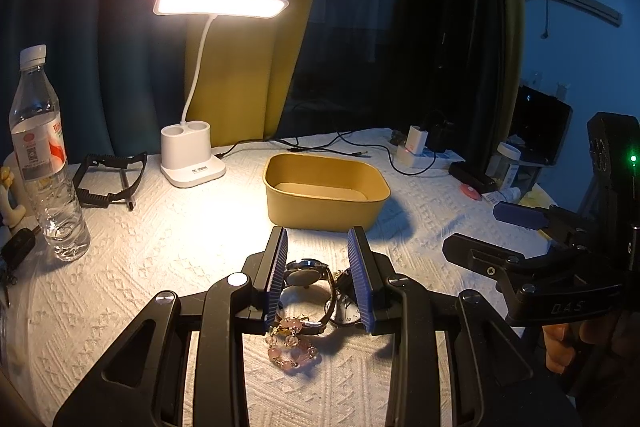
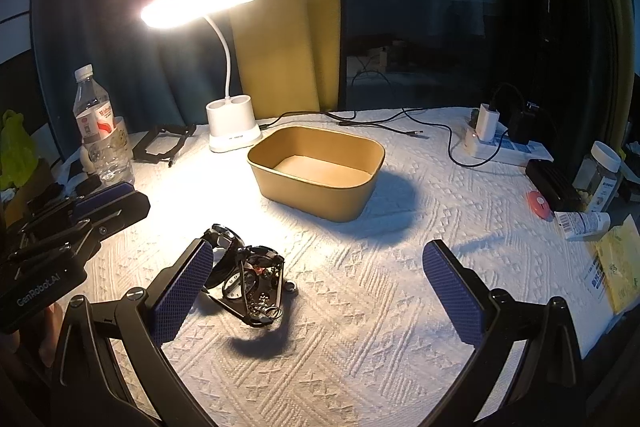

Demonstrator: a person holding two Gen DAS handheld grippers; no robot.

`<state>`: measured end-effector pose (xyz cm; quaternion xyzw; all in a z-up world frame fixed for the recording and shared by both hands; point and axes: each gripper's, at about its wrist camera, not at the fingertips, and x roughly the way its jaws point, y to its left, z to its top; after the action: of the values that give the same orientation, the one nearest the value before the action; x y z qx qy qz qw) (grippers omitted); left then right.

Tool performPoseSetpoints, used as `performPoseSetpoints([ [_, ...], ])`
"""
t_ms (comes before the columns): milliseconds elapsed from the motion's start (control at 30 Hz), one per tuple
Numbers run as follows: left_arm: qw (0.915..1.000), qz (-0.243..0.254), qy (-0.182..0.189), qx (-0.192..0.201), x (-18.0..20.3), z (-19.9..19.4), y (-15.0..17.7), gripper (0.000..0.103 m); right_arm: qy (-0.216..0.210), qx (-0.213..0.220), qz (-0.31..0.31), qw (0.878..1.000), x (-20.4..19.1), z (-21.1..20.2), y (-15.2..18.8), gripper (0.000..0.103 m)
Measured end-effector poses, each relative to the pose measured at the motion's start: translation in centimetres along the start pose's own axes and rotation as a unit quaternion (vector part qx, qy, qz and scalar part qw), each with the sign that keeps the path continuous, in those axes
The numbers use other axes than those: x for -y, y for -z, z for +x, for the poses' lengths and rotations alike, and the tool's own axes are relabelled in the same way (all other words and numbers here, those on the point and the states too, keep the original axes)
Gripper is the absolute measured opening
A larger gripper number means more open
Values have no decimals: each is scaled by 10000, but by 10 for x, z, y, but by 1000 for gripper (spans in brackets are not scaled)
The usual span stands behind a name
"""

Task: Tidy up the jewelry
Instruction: 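Position the left gripper open around the wristwatch pile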

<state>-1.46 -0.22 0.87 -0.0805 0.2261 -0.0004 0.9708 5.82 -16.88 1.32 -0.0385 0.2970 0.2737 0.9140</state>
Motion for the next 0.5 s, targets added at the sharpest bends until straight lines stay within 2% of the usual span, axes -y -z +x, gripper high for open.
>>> performPoseSetpoints([
  [500, 10000, -73, 21, 53, -9, -5, 2, 33, 7, -6, -14, 10000, -2, 1, 0, 103],
])
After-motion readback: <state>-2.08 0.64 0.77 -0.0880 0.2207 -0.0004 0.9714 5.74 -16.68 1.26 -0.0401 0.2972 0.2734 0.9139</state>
